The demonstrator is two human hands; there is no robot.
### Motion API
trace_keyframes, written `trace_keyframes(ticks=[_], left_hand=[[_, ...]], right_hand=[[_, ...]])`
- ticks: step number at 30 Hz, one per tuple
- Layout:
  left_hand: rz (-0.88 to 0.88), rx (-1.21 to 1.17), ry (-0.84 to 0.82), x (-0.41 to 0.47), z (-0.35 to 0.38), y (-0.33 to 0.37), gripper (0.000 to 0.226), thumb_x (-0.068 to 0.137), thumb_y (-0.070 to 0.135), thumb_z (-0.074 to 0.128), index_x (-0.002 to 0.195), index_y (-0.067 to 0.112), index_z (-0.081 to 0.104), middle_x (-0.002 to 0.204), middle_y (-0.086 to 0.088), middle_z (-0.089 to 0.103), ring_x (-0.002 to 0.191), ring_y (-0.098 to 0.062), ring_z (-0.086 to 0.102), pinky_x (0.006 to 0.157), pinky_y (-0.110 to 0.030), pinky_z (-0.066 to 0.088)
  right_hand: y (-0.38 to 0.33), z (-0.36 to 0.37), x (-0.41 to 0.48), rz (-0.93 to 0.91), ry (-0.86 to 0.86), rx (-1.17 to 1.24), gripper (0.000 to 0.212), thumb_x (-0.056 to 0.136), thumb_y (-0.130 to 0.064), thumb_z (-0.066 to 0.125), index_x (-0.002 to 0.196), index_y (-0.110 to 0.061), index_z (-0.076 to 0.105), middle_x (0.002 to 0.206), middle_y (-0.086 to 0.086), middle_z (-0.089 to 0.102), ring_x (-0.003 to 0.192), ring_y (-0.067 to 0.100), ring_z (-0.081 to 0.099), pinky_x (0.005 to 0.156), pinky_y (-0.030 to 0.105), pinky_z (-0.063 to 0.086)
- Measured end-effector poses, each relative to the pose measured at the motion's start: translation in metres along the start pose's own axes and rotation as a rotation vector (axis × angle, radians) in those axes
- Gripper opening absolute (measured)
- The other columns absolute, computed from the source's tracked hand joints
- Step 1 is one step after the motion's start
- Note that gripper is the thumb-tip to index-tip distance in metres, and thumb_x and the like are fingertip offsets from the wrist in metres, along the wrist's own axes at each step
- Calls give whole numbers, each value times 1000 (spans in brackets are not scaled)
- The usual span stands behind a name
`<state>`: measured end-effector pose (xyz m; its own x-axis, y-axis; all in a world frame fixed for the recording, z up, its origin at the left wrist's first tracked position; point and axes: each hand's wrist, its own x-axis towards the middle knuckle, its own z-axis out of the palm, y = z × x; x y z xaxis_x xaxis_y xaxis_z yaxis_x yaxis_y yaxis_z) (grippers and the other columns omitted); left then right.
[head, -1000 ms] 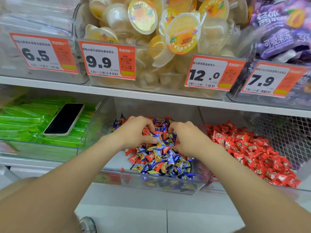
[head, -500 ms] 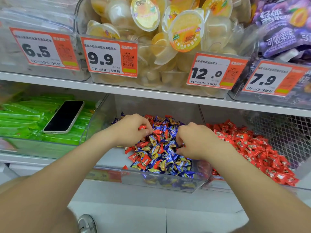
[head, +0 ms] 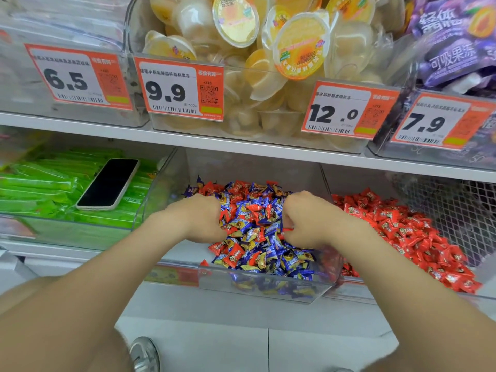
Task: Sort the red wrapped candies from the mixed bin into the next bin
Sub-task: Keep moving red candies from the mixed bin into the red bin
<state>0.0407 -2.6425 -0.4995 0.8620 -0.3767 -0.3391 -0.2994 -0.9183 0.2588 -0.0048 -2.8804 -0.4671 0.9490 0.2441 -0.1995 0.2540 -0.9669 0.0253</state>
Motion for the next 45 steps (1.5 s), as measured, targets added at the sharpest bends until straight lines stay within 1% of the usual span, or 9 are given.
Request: trace_keyframes(ticks=[6,12,15,23,27,30,34,40,45], left_hand=[[-62,205,-286,-2,5,5,47,76,47,89,67,10,61,68,9,76,81,-12,76,88,-37,62],[-74,299,-328,-5,7,10,36,82,29,88,69,15,57,69,3,63,64,-20,62,61,-31,54],[-45,98,-269,-3,3,-1,25,86,25,73,68,11,64,65,1,62,55,-17,61,52,-26,49],[57,-105,-22,-3,0,-12,22,105,27,48,90,13,41,86,-10,53,70,-22,47,66,-37,37],[108,-231,132,-1,1,-7,19,103,24,49,89,18,38,76,-5,54,65,-20,47,59,-38,38],[107,-269,153,0,3,-6,9,105,22,39,97,17,41,72,-9,60,55,-25,55,44,-33,47],[25,-115,14,-2,2,-8,43,108,44,46,101,2,56,86,-19,70,60,-29,69,44,-30,54],[-57,-17,-258,2,7,-17,27,101,2,48,105,14,72,97,-6,67,73,-24,66,52,-29,59],[-79,229,-302,-6,4,-13,32,94,39,75,92,8,70,75,0,54,64,-20,51,54,-28,44]], right_hand=[[0,-10,-16,-100,66,367,13,84,-27,82,89,-26,71,75,-14,67,66,-4,59,60,16,40],[-21,-6,-10,-97,42,497,19,98,-24,60,101,-13,75,86,3,73,60,3,55,58,13,43],[-25,-8,-7,-56,30,532,31,103,-22,54,99,5,67,72,8,62,60,19,53,49,12,41],[-14,-7,8,107,397,511,31,97,-12,45,93,-22,74,63,-4,66,55,16,62,60,34,55],[-8,5,16,68,263,347,22,101,-27,65,121,-27,74,91,-4,73,85,24,71,80,44,61],[-12,8,22,25,210,252,52,93,-39,79,142,-34,63,125,1,67,116,30,65,95,49,56],[-21,9,29,-41,146,101,68,92,-51,77,152,-33,52,141,3,58,128,32,59,98,49,52],[-26,15,39,16,178,48,16,96,-37,69,109,-28,72,108,1,70,103,33,69,85,47,57],[-15,11,35,61,196,210,15,99,-31,62,109,-30,74,100,-1,71,91,28,67,80,41,55]])
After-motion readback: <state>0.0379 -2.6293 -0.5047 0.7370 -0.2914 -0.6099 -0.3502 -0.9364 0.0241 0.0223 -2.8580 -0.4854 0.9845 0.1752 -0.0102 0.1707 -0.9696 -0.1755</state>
